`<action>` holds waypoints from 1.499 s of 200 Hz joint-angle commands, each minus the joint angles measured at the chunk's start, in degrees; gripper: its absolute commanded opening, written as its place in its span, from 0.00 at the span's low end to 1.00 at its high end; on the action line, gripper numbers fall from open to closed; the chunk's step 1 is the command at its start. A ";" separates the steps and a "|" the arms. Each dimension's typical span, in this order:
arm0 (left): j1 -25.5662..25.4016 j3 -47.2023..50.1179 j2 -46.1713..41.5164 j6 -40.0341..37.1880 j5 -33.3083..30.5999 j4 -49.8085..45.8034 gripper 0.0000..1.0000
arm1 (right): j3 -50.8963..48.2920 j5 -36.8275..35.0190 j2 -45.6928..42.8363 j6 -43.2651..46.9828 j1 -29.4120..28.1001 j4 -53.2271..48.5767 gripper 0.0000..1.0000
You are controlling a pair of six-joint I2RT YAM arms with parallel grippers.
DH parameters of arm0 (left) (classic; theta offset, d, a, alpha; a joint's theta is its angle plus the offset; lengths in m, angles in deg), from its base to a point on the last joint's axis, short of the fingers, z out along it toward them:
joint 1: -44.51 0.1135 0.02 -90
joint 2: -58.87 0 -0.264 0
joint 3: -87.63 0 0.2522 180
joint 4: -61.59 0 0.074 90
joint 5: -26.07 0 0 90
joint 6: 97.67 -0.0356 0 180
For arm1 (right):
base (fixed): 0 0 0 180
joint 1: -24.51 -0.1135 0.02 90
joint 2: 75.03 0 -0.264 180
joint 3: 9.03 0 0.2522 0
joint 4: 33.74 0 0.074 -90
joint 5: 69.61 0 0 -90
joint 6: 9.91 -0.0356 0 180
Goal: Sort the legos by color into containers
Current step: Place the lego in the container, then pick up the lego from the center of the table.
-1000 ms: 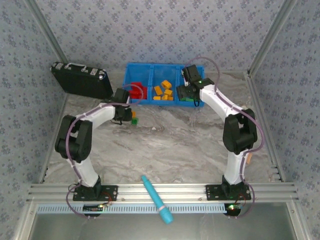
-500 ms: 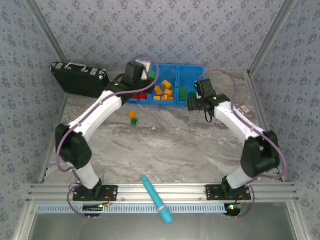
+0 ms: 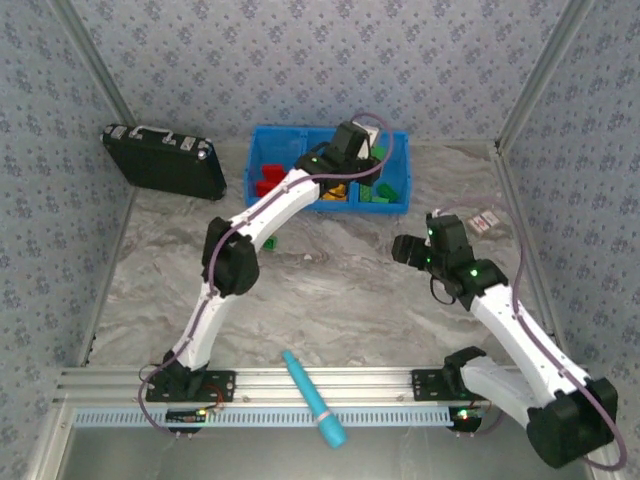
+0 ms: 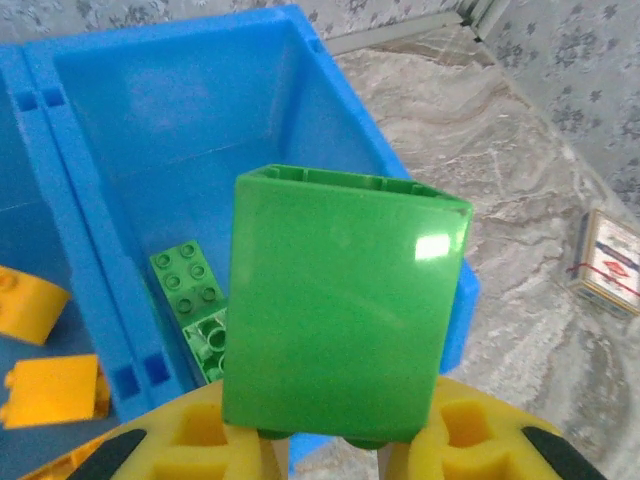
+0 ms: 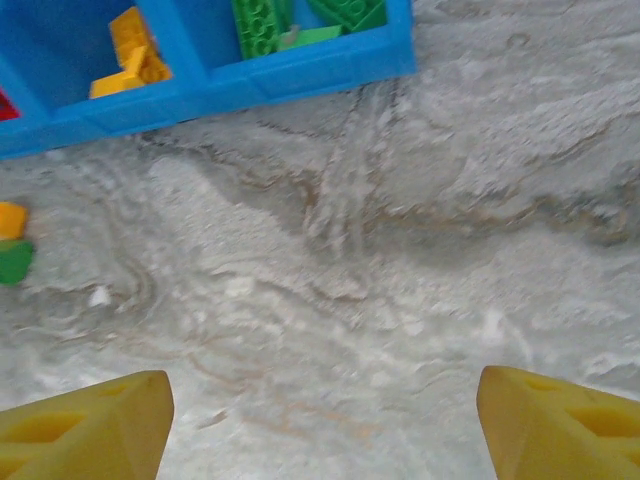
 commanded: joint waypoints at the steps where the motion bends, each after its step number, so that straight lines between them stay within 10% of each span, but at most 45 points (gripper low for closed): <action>1: 0.47 -7.03 4.29 1.51 1.89 -2.10 0.20 | -1.21 -0.11 -2.20 -4.54 -2.36 -1.58 0.83; 86: 1.52 -8.74 0.32 -3.25 0.75 -10.24 0.57 | 1.23 -2.08 3.09 -1.85 -4.36 -0.32 0.83; 184: 9.30 49.11 -42.72 -6.01 -11.58 -5.10 0.55 | 6.25 0.01 15.21 2.59 -10.94 5.82 0.84; 300: 21.12 68.69 -39.83 -4.78 -7.25 8.59 0.57 | 24.43 -2.61 32.70 3.58 -19.46 -1.15 0.89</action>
